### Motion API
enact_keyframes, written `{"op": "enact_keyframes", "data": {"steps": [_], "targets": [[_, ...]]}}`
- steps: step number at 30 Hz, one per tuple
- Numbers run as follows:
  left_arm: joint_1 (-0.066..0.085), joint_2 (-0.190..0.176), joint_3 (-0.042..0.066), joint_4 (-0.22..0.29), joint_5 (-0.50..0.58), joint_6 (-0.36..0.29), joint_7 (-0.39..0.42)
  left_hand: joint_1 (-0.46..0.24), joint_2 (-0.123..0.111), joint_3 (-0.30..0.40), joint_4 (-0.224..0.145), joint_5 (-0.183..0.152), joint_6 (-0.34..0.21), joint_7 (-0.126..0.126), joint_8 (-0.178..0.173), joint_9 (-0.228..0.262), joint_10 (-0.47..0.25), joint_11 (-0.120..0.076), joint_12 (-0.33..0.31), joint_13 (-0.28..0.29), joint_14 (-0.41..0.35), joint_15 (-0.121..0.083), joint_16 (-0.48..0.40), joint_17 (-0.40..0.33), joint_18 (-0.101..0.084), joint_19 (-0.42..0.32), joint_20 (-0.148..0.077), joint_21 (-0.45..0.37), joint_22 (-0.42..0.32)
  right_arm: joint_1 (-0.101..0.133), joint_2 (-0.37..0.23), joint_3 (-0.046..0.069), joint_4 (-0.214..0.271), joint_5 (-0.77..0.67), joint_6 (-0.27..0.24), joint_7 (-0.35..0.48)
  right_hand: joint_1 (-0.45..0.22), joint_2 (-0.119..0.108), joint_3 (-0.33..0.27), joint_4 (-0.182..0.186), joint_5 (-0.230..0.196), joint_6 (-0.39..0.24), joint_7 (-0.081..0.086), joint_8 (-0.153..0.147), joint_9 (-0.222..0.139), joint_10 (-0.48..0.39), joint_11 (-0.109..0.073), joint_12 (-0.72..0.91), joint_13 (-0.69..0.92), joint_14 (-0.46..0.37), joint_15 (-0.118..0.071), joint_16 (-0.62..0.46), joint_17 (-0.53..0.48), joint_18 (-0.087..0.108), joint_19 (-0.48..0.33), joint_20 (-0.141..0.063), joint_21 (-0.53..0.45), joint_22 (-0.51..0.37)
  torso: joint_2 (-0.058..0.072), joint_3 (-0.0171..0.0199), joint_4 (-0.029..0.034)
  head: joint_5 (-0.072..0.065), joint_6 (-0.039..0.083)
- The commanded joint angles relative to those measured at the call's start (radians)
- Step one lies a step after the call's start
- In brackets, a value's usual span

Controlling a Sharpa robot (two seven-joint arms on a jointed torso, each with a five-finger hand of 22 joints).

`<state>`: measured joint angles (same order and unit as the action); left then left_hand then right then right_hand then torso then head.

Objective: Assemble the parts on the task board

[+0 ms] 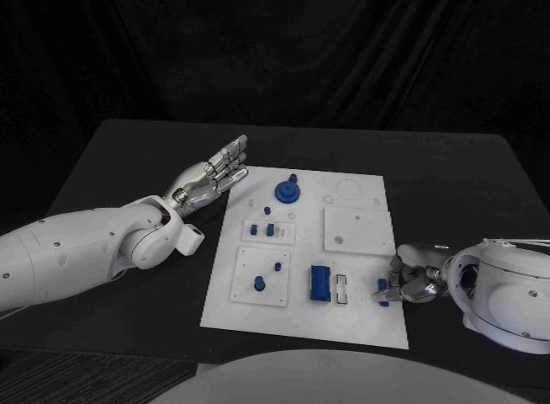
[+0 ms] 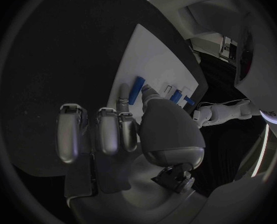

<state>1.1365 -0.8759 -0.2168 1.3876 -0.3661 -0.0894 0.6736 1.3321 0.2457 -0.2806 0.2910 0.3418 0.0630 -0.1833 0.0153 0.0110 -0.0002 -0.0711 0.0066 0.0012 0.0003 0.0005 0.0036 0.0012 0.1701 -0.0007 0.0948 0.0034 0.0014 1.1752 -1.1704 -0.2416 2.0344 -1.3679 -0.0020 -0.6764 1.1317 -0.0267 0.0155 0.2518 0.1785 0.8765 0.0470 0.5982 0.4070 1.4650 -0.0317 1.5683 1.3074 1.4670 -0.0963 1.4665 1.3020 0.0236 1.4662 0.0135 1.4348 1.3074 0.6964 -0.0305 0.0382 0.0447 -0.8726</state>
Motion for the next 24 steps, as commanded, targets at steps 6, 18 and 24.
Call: {"op": "enact_keyframes", "data": {"steps": [6, 18, 24], "targets": [[-0.001, 0.004, 0.001, -0.004, -0.004, 0.036, 0.062, 0.044, 0.003, 0.02, -0.005, 0.051, 0.003, 0.024, -0.003, 0.001, 0.0, 0.019, -0.007, -0.001, 0.0, 0.018, -0.004, -0.001, -0.014, 0.001, 0.009, -0.003, -0.001, -0.037, 0.01, -0.006, -0.007, -0.048, -0.013, -0.045, 0.13, 0.016, 0.06, -0.086, 0.202, 0.013, 0.017, -0.146, -0.058, 0.106, 0.018, 0.002, 0.263, 0.057, 0.016, -0.007, -0.008, 0.013, 0.047, 0.015, -0.008, 0.215, 0.001, 0.0007, 0.0, -0.006, 0.0], [-0.001, 0.004, 0.001, -0.007, -0.004, 0.046, 0.054, 0.077, 0.01, 0.036, -0.008, 0.09, 0.003, 0.043, -0.003, 0.001, 0.0, 0.042, -0.007, -0.001, 0.0, 0.022, -0.004, -0.001, -0.016, 0.001, 0.012, -0.003, -0.001, -0.054, 0.008, -0.006, 0.0, -0.043, -0.133, -0.002, 0.185, -0.02, 0.306, -0.219, 0.244, 0.027, 0.061, -0.334, -0.157, 0.106, 0.057, 0.002, 0.263, 0.055, 0.049, -0.006, -0.013, 0.012, 0.049, 0.044, -0.005, 0.216, 0.0, 0.0011, -0.0005, -0.021, 0.0], [-0.001, 0.003, 0.001, -0.007, -0.004, 0.05, 0.049, 0.085, 0.014, 0.041, -0.009, 0.099, 0.003, 0.047, -0.003, 0.001, 0.0, 0.048, -0.007, -0.001, 0.0, 0.022, -0.004, -0.001, -0.015, 0.001, 0.013, -0.003, -0.001, -0.054, 0.0, -0.006, 0.009, 0.024, -0.199, 0.019, 0.166, -0.038, 0.372, -0.247, 0.258, 0.041, 0.065, -0.357, -0.17, 0.106, 0.06, 0.002, 0.263, 0.055, 0.052, -0.005, -0.011, 0.012, 0.049, 0.048, -0.004, 0.216, 0.0, 0.0008, 0.0003, -0.025, 0.0]]}}
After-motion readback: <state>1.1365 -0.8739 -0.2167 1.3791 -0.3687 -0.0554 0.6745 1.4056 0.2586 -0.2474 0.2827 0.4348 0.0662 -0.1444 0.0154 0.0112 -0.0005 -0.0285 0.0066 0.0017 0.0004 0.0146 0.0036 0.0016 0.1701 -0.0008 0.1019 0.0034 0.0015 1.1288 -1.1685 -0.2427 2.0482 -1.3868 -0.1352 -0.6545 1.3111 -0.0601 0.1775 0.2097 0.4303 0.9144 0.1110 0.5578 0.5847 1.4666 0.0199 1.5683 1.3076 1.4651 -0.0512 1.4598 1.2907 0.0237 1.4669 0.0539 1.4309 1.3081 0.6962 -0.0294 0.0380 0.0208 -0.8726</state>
